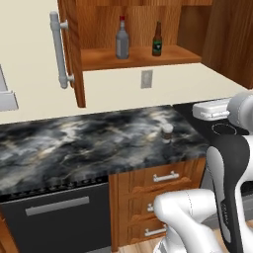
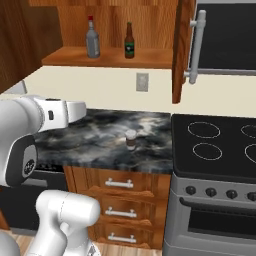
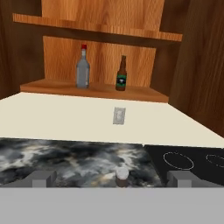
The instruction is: Sort all alcoholic drinks to one cabinet, and non-alcoholic drinks to the other.
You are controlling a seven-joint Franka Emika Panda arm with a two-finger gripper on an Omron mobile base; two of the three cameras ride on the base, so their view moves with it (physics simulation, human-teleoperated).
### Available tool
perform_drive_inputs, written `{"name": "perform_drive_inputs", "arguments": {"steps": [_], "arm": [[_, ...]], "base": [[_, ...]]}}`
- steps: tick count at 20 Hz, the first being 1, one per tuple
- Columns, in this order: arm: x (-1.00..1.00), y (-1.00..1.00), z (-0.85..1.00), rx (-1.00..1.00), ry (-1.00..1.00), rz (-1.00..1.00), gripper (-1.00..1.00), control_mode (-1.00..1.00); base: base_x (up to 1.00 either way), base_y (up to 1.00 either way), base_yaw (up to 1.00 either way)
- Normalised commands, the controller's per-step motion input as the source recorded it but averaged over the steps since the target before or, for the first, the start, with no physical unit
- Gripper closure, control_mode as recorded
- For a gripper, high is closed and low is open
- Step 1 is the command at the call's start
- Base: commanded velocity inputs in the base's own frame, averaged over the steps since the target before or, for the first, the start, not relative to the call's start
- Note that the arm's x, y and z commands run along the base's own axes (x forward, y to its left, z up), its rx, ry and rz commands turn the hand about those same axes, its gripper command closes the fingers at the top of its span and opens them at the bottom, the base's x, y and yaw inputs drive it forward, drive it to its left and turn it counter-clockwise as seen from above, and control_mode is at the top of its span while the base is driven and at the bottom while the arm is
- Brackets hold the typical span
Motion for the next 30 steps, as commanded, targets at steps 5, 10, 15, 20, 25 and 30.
{"name": "perform_drive_inputs", "arguments": {"steps": [5, 10, 15, 20, 25, 30], "arm": [[0.00, 0.00, 0.00, 0.00, 0.00, 0.00, -1.00, 1.00], [0.05, -0.03, -0.13, 0.00, 0.07, -0.02, -1.00, -1.00], [0.04, -0.13, -0.29, 0.00, 0.11, -0.03, -1.00, -1.00], [0.04, -0.03, -0.30, 0.00, 0.11, -0.01, -1.00, -1.00], [0.01, 0.00, -0.29, 0.00, 0.14, 0.00, -1.00, -1.00], [0.22, -0.02, -0.29, 0.00, 0.16, 0.00, -1.00, -1.00]], "base": [[0.35, -0.02, 0.00], [0.16, -0.01, -0.02], [0.00, 0.00, 0.00], [0.00, 0.00, 0.00], [0.00, 0.00, 0.00], [0.00, 0.00, 0.00]]}}
